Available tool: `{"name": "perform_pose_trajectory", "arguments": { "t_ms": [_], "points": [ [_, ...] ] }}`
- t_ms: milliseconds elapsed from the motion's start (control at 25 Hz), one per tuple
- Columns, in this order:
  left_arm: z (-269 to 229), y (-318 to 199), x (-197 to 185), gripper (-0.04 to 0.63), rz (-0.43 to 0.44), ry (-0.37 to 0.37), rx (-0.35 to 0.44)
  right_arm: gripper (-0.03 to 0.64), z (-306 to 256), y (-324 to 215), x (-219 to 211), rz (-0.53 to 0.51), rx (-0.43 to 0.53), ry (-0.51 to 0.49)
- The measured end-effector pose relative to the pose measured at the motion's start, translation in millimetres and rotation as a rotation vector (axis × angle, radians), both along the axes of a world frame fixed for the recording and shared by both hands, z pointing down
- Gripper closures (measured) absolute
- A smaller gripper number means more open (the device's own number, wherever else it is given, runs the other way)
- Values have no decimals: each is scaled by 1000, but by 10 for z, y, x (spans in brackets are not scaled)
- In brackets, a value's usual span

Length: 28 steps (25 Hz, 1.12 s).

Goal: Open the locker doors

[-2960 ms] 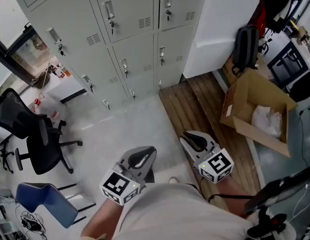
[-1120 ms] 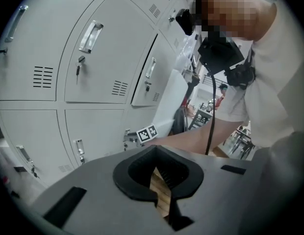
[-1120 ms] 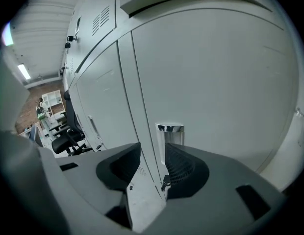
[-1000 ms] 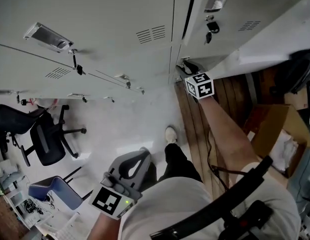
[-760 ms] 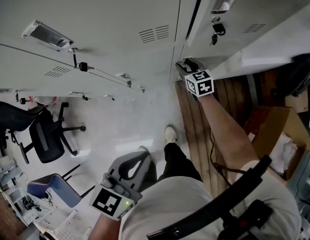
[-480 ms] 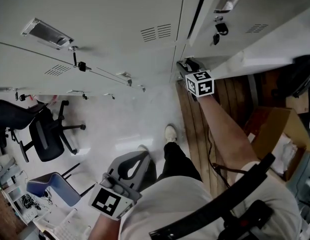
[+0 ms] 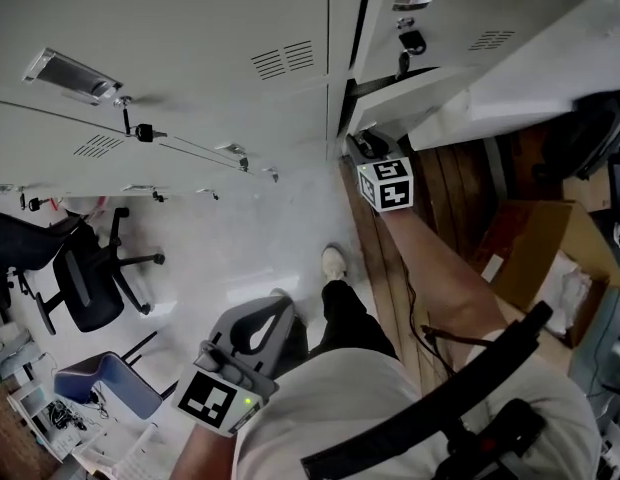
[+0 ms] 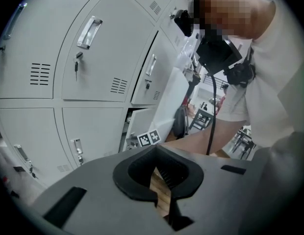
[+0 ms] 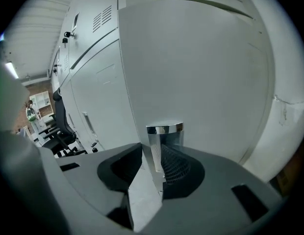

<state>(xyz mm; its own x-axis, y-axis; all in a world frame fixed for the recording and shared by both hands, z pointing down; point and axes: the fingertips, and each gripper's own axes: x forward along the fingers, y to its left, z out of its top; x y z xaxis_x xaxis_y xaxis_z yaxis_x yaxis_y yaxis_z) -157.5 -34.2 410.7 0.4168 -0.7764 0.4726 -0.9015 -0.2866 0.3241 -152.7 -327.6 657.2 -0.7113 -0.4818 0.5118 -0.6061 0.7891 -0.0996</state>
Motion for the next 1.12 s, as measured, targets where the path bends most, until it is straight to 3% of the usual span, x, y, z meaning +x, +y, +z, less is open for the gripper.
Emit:
{"name": "perform_pose_trajectory", "arguments": {
  "t_ms": [440,1120],
  "points": [
    [-77,-194,314,584,89,16,11,506,23,373,531,-66,9,26],
    [-137,-423,763,584,260,15,41,506,25,681,1505,94,-27,25]
  ]
}}
